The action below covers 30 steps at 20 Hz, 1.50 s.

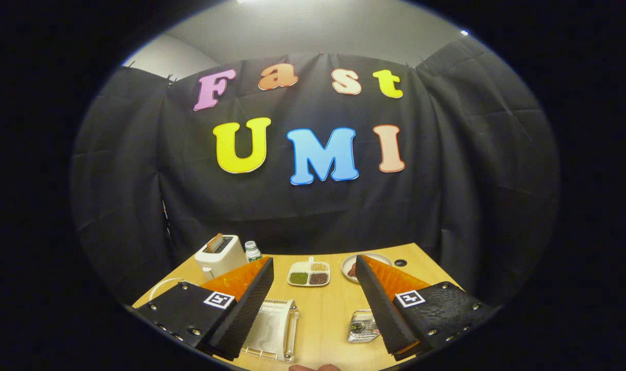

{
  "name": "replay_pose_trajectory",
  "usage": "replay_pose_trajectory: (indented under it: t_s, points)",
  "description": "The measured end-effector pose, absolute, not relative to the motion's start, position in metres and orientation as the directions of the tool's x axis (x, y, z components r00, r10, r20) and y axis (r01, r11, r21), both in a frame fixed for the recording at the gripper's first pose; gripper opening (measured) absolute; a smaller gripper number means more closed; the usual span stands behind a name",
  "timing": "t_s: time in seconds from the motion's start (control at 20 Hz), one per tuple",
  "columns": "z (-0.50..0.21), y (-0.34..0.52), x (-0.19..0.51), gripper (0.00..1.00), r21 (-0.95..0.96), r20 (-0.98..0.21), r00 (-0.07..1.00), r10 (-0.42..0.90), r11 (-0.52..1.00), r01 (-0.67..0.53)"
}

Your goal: Take the plate from the dish rack, then take the spoon from the basket and place it into the plate.

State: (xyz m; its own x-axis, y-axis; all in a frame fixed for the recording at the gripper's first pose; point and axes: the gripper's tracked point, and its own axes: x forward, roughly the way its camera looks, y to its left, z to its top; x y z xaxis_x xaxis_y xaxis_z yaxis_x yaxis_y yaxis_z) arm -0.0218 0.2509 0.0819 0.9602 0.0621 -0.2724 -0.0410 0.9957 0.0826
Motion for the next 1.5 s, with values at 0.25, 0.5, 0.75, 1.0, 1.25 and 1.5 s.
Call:
replay_pose_trajectory:
  t_s: [0.25,0.5,0.75,1.0,1.25,1.5]
  points:
    - [0.056,0.293,-0.024,0.98,0.173,-0.431,0.886,0.171,0.979,-0.105]
    - [0.022,0.327,-0.024,0.98,0.202,-0.578,0.784,0.227,0.971,-0.132]
    - [-0.013,0.347,-0.019,0.98,0.201,-0.68,0.697,0.226,0.972,-0.12]
    - [-0.037,0.365,-0.016,0.98,0.209,-0.731,0.644,0.225,0.973,-0.102]
    - [-0.062,0.368,-0.004,0.98,0.166,-0.783,0.598,0.173,0.984,-0.068]
    - [-0.093,0.367,0.003,0.96,0.092,-0.825,0.558,0.087,0.996,-0.02]
